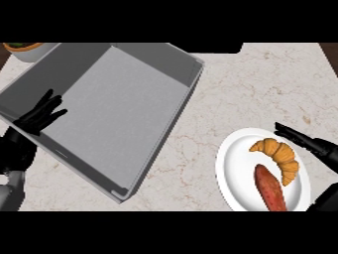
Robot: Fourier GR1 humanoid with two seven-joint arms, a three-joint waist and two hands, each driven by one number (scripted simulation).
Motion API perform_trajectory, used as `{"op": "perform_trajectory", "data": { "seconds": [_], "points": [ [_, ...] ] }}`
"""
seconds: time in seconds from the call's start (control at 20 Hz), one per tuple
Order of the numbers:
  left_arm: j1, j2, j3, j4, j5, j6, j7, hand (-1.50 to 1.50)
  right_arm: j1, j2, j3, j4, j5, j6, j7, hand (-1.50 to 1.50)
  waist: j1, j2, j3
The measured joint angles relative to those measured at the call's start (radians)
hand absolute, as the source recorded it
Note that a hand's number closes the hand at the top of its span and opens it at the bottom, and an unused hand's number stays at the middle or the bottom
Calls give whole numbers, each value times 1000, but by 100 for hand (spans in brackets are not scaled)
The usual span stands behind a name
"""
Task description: Pick the sweet potato from the plate and place it in the cardboard box
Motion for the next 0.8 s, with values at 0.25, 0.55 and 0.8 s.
{"op": "perform_trajectory", "data": {
  "seconds": [0.25, 0.55, 0.8],
  "points": [
    [-2, 24, -10, -14, 3, 4, 35, 0, -54, -97, 67, 11, 162, -33, -47, -150, 16, -1, -1],
    [-15, 42, -21, -15, -1, 16, 66, 0, -139, -155, 182, 13, 339, -52, -49, -150, 26, 0, -3],
    [-24, 55, -25, -8, -10, 29, 82, 0, -190, -132, 274, 34, 438, -50, -34, -150, 22, -1, -4]
  ]
}}
